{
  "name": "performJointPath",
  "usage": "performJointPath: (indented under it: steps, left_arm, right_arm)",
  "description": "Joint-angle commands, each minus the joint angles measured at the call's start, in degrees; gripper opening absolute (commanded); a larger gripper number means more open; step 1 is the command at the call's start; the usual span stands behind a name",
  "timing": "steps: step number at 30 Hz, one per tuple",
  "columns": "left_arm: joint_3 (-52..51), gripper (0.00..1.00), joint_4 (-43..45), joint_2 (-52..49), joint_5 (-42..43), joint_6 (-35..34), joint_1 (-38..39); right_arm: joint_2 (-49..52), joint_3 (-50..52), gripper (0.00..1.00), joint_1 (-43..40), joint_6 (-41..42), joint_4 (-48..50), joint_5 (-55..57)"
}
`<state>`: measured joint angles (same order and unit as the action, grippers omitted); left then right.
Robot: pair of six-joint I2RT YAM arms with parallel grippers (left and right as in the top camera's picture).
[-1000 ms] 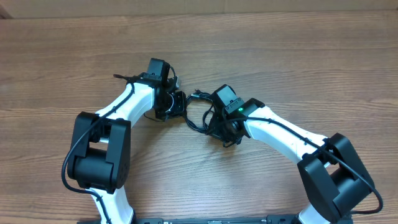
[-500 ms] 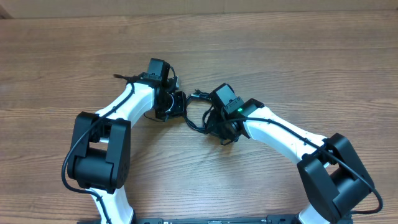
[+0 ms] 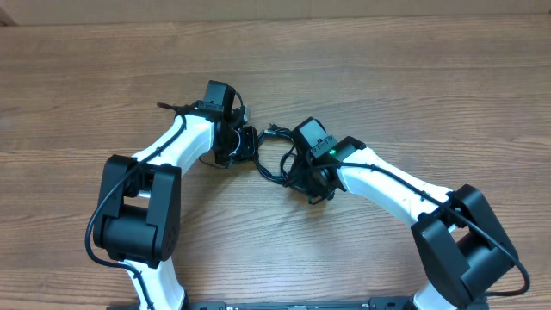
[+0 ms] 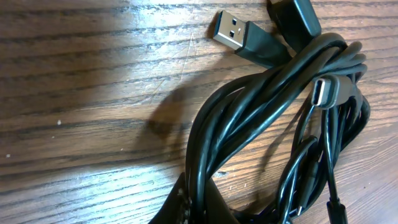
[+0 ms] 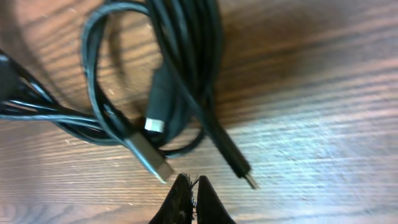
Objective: Untangle cables
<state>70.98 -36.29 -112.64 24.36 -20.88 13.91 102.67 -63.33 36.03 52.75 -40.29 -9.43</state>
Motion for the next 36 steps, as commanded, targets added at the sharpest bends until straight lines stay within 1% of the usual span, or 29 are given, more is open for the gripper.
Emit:
performJointPath:
  steps: [1,10,14,23,30,36]
  left_arm:
    - [0.1,0.04,-0.1,-0.6,-1.9,0.3,0.3]
    - [0.1,0.04,-0.1,-0.6,-1.9,0.3,0.3]
    - [0.1,0.04,-0.1,-0.6,-1.9,0.3,0.3]
    - [0.1,0.04,-0.1,-0.6,-1.9,0.3,0.3]
    - [0.1,0.04,-0.1,-0.6,-1.9,0.3,0.3]
    - [0.1,0.04,-0.1,-0.6,-1.9,0.3,0.3]
  right_arm:
    - [0.3,0.3,0.04,0.0,0.4,-0.2,0.4]
    - [0.3,0.3,0.04,1.7,1.3,3.0,1.8]
    - [0.3,0.3,0.04,1.8,1.3,4.3,3.4]
    - [0.3,0.3,0.04,1.9,1.3,6.6,3.4]
    - [0.3,0.3,0.04,1.5,0.8,5.2,5.1]
    - [0.3,0.3,0.04,-1.1,0.8,1.0,0.9]
